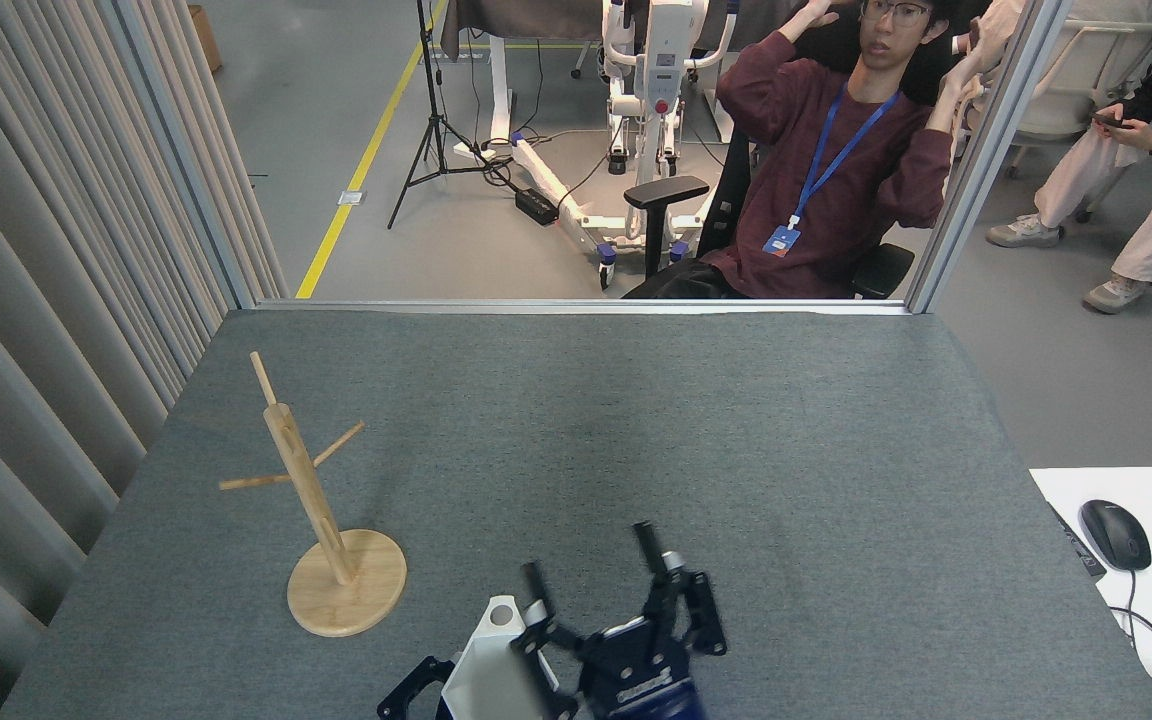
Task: Hang cup on storage rack
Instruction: 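Carry the cup with the left gripper to beside the wooden rack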
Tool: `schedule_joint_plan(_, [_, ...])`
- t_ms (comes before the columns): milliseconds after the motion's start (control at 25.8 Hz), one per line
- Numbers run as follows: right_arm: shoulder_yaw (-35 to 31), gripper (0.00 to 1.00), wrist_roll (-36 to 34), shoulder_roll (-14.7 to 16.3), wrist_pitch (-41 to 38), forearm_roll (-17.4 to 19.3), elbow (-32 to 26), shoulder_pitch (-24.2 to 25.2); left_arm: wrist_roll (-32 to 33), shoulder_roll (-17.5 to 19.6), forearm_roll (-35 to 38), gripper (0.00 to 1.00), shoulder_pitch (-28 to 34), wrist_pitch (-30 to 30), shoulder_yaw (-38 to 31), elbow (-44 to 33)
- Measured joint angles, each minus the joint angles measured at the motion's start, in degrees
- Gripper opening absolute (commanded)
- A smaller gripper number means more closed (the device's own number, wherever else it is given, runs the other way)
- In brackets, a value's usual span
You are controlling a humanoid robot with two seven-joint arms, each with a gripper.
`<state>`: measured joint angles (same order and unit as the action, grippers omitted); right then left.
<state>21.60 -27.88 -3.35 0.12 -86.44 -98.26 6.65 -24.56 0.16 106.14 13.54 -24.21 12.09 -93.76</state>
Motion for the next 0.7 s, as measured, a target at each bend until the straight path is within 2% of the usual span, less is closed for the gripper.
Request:
schedule_joint_plan(78, [-8.1,0.98,3.5,0.2,3.9,7.1,2.0,-2.0,0.0,0.0,-0.1,0.11,0.3,0.2,-0.2,-0.2])
schedule_joint_plan(117, [-11.2,0.98,5.6,0.8,5.1,8.7,3.5,-2.1,-0.2,0.0,-0.2,0.1,0.5,0.2,-0.5,-0.4])
schedule_joint_plan(155, [-13.5,0.98,7.0,2.1,5.7,8.7,4.9,-1.8,-0.7,-0.1,-0.3,0.1,0.7,0.4,-1.1,-0.7])
schedule_joint_plan(272, [-16.3,0.98,8.2,6.9,6.2,3.6,7.7,3.2,-1.7,-0.2,-0.6,0.1,1.7,0.6,-4.5,-1.5])
schedule_joint_plan(388, [-16.5,0.98,7.6,9.3,4.8,-0.1,8.0,7.6,-2.2,-0.1,-0.8,0.1,2.4,0.7,-10.2,-3.1])
schedule_joint_plan(699, [-16.8,0.98,4.8,10.7,3.7,-1.9,8.1,10.4,-3.0,1.7,-6.8,0.1,5.6,-1.3,-30.3,-4.7])
